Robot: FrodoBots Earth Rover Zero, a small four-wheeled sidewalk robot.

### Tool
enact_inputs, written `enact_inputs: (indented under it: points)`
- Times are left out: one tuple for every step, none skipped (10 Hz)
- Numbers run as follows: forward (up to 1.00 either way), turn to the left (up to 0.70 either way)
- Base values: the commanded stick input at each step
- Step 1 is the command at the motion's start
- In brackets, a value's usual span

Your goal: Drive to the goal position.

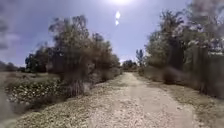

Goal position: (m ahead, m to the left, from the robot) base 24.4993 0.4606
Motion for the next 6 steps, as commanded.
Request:
enact_inputs:
  points:
    - [0.7, -0.35]
    - [0.7, -0.35]
    - [0.7, -0.22]
    - [0.7, 0.0]
    - [0.7, 0.0]
    - [0.7, 0.0]
